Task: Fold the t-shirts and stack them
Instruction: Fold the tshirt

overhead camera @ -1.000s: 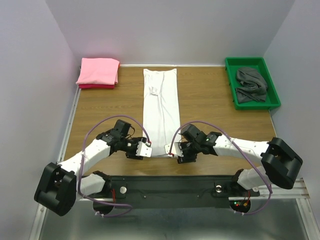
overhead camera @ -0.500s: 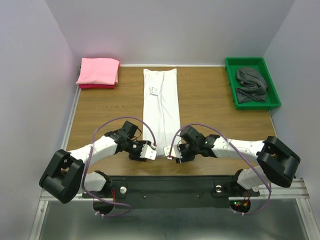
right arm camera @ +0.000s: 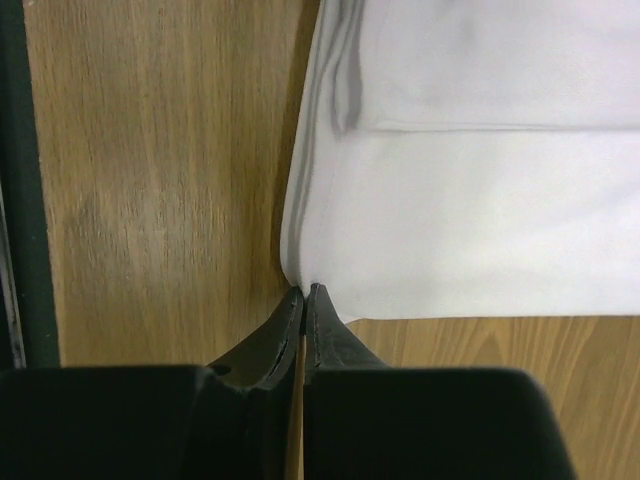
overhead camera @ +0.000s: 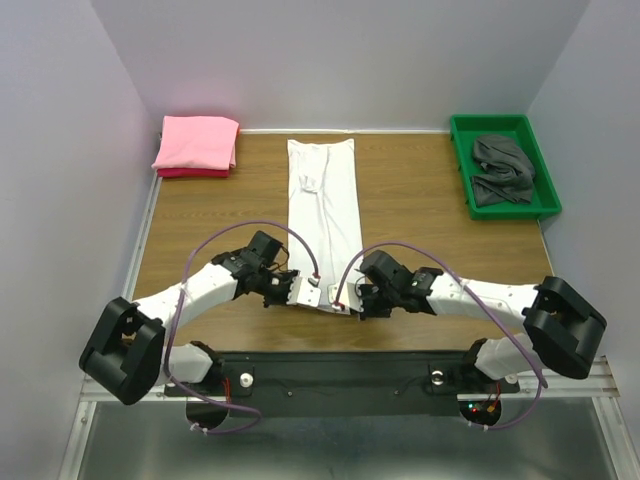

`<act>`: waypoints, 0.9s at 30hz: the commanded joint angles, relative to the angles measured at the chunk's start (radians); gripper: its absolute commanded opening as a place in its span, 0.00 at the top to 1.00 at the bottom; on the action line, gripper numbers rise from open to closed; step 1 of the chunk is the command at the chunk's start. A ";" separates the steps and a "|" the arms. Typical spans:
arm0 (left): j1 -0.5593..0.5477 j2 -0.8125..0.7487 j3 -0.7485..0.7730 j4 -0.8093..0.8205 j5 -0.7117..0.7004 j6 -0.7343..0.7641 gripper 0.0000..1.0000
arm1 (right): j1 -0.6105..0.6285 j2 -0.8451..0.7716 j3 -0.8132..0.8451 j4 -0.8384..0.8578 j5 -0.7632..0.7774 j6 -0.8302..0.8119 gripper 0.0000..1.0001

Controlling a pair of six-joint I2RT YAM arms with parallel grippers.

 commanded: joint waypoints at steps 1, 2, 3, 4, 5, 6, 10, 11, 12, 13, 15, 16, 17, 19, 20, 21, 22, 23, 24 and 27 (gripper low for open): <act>-0.005 -0.085 0.073 -0.091 0.086 -0.043 1.00 | 0.002 -0.052 0.089 -0.140 0.015 0.097 0.99; -0.006 -0.108 0.079 -0.124 0.098 -0.046 1.00 | 0.002 -0.070 0.094 -0.154 -0.012 0.104 0.99; -0.009 -0.119 0.085 -0.140 0.106 -0.052 1.00 | 0.003 -0.082 0.091 -0.160 -0.026 0.107 0.99; -0.012 -0.128 0.096 -0.155 0.123 -0.065 1.00 | 0.003 -0.096 0.093 -0.163 -0.034 0.130 0.99; -0.012 -0.136 0.102 -0.172 0.131 -0.077 1.00 | 0.000 -0.107 0.102 -0.166 -0.029 0.143 0.99; -0.011 -0.145 0.107 -0.199 0.135 -0.085 1.00 | -0.006 -0.107 0.112 -0.169 -0.022 0.156 0.99; 0.002 -0.168 0.114 -0.189 0.123 -0.151 1.00 | -0.078 -0.111 0.165 -0.174 -0.020 0.158 0.99; 0.023 -0.168 0.117 -0.183 0.125 -0.154 1.00 | -0.098 -0.113 0.174 -0.174 -0.016 0.137 1.00; 0.038 -0.162 0.122 -0.180 0.129 -0.154 1.00 | -0.110 -0.113 0.183 -0.174 -0.020 0.129 0.99; 0.051 -0.154 0.137 -0.172 0.135 -0.155 1.00 | -0.116 -0.105 0.204 -0.175 -0.019 0.120 0.99; 0.103 -0.121 0.162 -0.160 0.143 -0.146 1.00 | -0.139 -0.093 0.224 -0.175 -0.009 0.080 0.99; 0.121 -0.105 0.194 -0.154 0.157 -0.140 1.00 | -0.152 -0.069 0.244 -0.175 -0.011 0.048 0.99; 0.144 -0.088 0.211 -0.149 0.163 -0.128 1.00 | -0.185 -0.055 0.260 -0.175 -0.015 0.031 0.99; 0.190 -0.022 0.270 -0.141 0.174 -0.106 1.00 | -0.218 -0.020 0.287 -0.175 -0.028 0.005 0.99; 0.213 0.026 0.312 -0.134 0.177 -0.091 1.00 | -0.247 0.019 0.324 -0.172 -0.035 -0.023 0.99; 0.225 0.053 0.312 -0.132 0.177 -0.085 1.00 | -0.261 0.037 0.341 -0.172 -0.037 -0.041 0.99; 0.233 0.077 0.356 -0.131 0.178 -0.076 1.00 | -0.273 0.056 0.385 -0.174 -0.042 -0.067 0.99; 0.241 0.106 0.381 -0.131 0.178 -0.063 1.00 | -0.297 0.104 0.405 -0.174 -0.049 -0.075 0.99; 0.262 0.160 0.433 -0.134 0.177 -0.043 1.00 | -0.310 0.128 0.433 -0.172 -0.055 -0.084 0.99; 0.298 0.279 0.525 -0.147 0.189 -0.014 1.00 | -0.351 0.227 0.526 -0.172 -0.074 -0.126 0.99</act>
